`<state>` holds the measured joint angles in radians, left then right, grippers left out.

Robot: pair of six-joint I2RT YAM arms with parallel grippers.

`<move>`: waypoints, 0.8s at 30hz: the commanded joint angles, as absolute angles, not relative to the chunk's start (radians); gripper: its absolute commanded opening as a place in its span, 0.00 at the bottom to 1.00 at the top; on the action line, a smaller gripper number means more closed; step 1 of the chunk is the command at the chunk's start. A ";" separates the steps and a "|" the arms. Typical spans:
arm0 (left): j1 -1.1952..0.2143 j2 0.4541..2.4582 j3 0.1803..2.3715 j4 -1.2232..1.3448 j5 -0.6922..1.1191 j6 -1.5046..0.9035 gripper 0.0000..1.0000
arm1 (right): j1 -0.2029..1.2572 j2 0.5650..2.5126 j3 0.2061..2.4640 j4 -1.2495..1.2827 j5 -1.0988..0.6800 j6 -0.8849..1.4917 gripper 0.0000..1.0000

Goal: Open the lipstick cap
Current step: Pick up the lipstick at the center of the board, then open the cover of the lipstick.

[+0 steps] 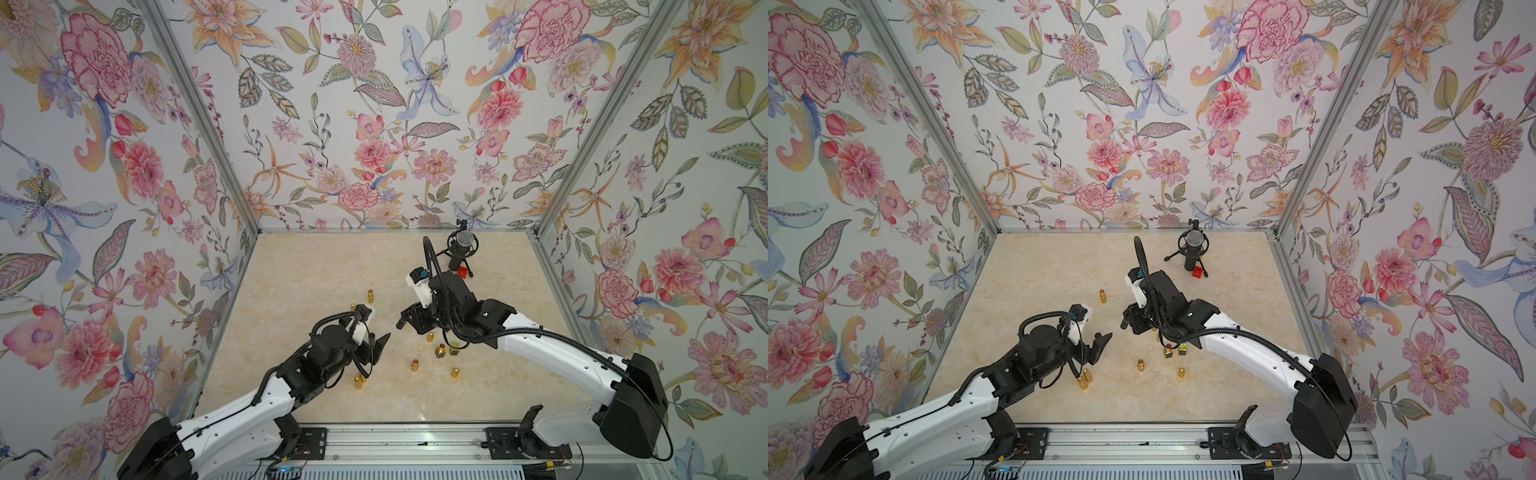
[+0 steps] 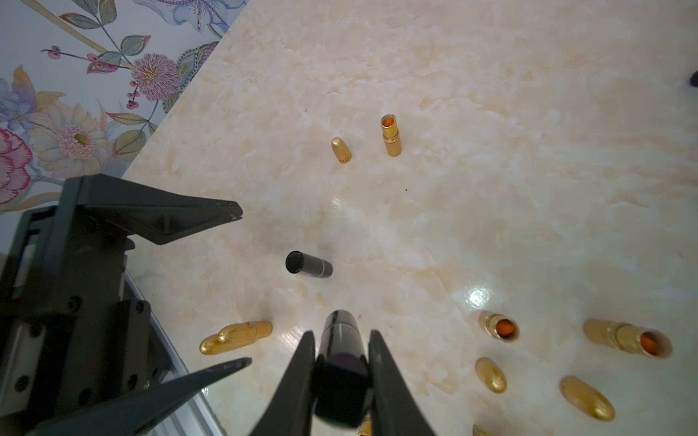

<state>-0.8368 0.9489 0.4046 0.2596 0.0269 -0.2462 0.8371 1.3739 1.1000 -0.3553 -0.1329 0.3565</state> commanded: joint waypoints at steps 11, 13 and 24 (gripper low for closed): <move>-0.881 1.203 0.495 0.477 0.115 -0.158 0.62 | 0.825 1.354 1.141 -0.416 -0.268 0.418 0.25; -0.881 1.223 0.500 0.501 0.117 -0.161 0.57 | 0.825 1.352 1.140 -0.416 -0.270 0.418 0.25; -0.871 1.208 0.474 0.536 0.147 -0.165 0.30 | 0.822 1.347 1.137 -0.413 -0.274 0.421 0.25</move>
<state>-0.8772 1.2247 0.4763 0.5022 0.1276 -0.1707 0.8288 1.3724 1.1191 -0.4007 -0.2558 0.4091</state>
